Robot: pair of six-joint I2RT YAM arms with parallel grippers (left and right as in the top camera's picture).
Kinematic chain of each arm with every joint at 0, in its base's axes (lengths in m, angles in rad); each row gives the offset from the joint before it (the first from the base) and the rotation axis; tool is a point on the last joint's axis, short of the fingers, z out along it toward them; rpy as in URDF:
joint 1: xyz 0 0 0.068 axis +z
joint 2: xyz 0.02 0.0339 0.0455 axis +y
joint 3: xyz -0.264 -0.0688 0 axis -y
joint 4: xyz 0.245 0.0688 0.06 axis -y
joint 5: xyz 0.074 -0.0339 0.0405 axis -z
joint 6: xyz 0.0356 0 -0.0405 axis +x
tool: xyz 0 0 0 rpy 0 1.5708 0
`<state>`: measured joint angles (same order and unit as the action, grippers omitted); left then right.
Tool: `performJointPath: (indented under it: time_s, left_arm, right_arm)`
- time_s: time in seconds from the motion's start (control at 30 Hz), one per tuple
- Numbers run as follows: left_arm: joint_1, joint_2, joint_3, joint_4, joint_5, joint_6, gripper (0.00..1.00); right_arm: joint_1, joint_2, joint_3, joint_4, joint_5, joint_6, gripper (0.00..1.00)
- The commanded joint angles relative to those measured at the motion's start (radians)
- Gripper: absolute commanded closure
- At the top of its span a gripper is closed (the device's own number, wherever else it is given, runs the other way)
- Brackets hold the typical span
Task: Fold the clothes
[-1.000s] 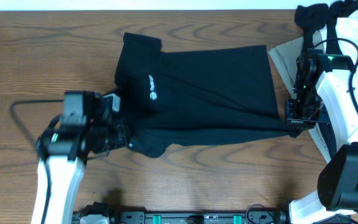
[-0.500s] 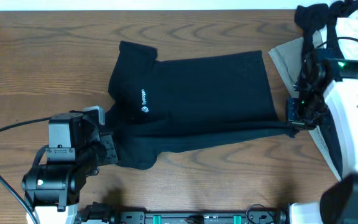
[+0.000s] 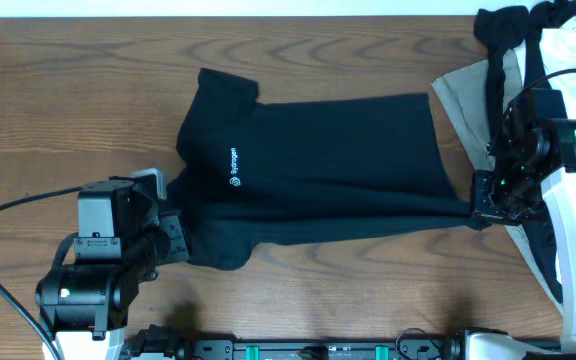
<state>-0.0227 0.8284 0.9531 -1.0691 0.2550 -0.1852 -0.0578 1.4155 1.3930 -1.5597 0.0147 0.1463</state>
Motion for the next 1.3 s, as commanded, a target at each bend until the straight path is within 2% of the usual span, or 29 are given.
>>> performJointPath:
  time_s: [0.0, 0.2, 0.37, 0.8, 0.9, 1.27]
  left_arm:
    - [0.0, -0.006, 0.028, -0.019, -0.014, -0.008, 0.94]
    - [0.0, -0.003, 0.028, 0.03, -0.115, -0.043, 0.94]
    - [0.0, 0.048, 0.027, 0.131, -0.114, -0.046, 0.94]
    - [0.0, 0.381, 0.027, 0.339, -0.093, -0.053, 0.94]
    - [0.0, 0.433, 0.027, 0.384, -0.054, -0.053, 0.94]
    - [0.0, 0.597, 0.027, 0.483, -0.053, -0.053, 0.94]
  right_arm:
    - [-0.014, -0.013, -0.001, -0.002, 0.004, 0.015, 0.99]
    - [-0.014, -0.014, -0.002, 0.061, 0.003, 0.018, 0.99]
    - [-0.014, 0.017, -0.002, 0.123, 0.003, 0.04, 0.99]
    - [-0.014, 0.252, -0.002, 0.254, 0.003, 0.04, 0.99]
    - [-0.014, 0.296, -0.002, 0.289, 0.002, 0.04, 0.99]
    - [-0.013, 0.405, -0.002, 0.407, -0.023, 0.033, 0.99]
